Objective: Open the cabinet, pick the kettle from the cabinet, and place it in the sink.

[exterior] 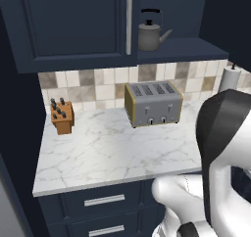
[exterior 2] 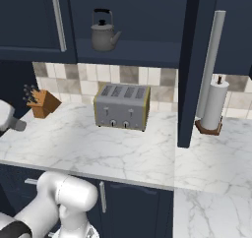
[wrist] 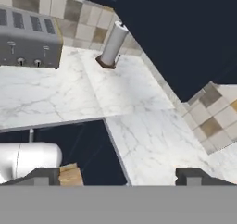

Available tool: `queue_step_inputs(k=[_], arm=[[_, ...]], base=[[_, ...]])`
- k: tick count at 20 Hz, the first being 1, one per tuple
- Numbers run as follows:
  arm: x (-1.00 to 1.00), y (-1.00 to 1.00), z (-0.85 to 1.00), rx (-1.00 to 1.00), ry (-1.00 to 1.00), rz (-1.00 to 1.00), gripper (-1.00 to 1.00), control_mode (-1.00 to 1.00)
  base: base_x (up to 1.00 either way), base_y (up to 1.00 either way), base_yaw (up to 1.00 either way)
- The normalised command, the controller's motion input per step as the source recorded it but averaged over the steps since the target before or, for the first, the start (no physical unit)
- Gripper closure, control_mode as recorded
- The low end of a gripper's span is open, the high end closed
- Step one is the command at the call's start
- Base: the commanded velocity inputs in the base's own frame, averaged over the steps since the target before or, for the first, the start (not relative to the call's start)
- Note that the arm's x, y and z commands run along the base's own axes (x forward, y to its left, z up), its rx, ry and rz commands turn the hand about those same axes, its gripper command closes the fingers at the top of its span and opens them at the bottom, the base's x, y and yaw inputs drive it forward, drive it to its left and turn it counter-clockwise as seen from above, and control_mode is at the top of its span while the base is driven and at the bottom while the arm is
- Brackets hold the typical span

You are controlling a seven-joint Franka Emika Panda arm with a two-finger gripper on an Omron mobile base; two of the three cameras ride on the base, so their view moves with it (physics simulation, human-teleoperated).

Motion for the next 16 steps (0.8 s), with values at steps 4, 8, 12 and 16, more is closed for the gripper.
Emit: queue_step_inputs(k=[4,8,12,16], arm=[[0.01,0.06,0.0,0.3,0.02,0.05,-1.0,-1.0],[0.06,0.0,0.0,0.29,0.02,0.09,-1.0,-1.0],[0.02,0.07,0.0,0.29,0.02,0.11,-1.0,-1.0],[0.07,0.37,-0.1,0.07,0.0,0.15,-1.0,-1.0]], base=[[0.0,0.0,0.0],[0.0,0.0,0.0],[0.0,0.0,0.0],[0.0,0.0,0.0]])
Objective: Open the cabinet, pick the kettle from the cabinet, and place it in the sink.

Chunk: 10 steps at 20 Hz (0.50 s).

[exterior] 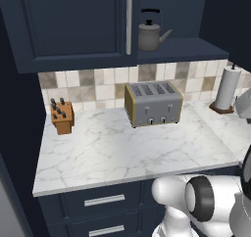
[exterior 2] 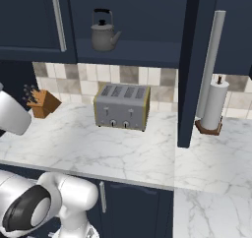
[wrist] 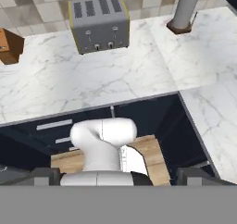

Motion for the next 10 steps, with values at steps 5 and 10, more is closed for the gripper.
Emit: queue_step_inputs(k=[5,10], arm=[[0.21,0.3,-0.01,0.0,-0.11,0.22,-1.0,-1.0],[0.34,0.15,-0.01,0.0,-0.16,0.19,-1.0,-1.0]], base=[[0.0,0.0,0.0],[0.0,0.0,0.0]])
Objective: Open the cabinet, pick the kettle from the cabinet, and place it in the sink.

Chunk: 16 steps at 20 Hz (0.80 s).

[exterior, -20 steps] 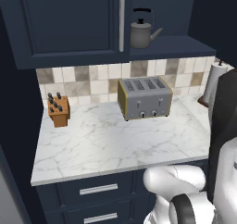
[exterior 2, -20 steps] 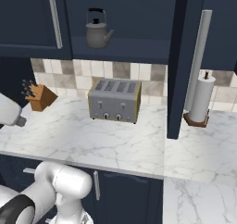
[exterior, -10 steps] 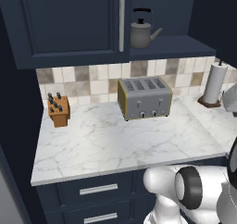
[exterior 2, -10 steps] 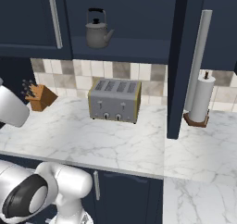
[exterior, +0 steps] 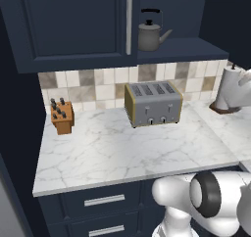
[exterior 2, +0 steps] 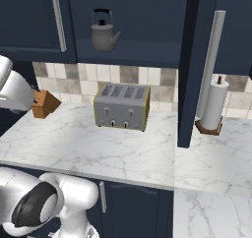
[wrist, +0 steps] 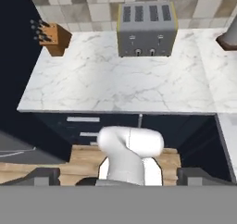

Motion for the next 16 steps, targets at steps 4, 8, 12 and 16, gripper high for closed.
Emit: queue_step_inputs(k=[4,8,12,16], arm=[[0.45,0.11,-0.12,0.0,-0.18,0.15,-1.0,-1.0],[0.54,0.13,-0.19,0.0,-0.15,0.11,-1.0,-1.0],[0.39,0.14,-0.21,0.0,-0.21,0.11,-1.0,-1.0],[0.02,0.1,0.01,0.0,-0.29,0.04,-1.0,-1.0]], base=[[0.0,0.0,0.0],[0.0,0.0,0.0],[0.0,0.0,0.0],[0.0,0.0,0.0]])
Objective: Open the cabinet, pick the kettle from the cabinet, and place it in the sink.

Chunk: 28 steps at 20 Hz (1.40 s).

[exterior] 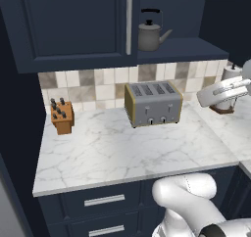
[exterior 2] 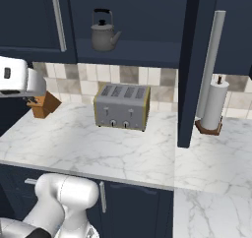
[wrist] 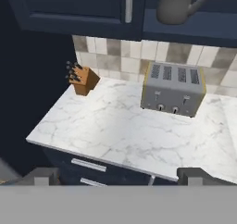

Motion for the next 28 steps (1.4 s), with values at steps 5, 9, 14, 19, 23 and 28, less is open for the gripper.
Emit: queue_step_inputs(k=[5,9,14,19,23,28], arm=[[0.0,0.07,0.17,0.0,-0.23,0.01,-1.0,-1.0],[-0.02,0.08,0.23,0.0,-0.21,0.0,-1.0,-1.0],[-0.17,0.0,0.46,0.0,-0.22,0.0,-1.0,-1.0],[-0.13,0.0,0.26,0.0,-0.19,0.0,-1.0,-1.0],[0.15,0.0,0.01,0.05,-0.21,0.0,-1.0,-1.0],[0.17,0.0,0.04,0.07,-0.22,0.0,-1.0,-1.0]], base=[[0.0,0.0,0.0],[0.0,0.0,0.0],[0.0,0.0,0.0],[0.0,0.0,0.0],[0.0,0.0,0.0],[0.0,0.0,0.0]])
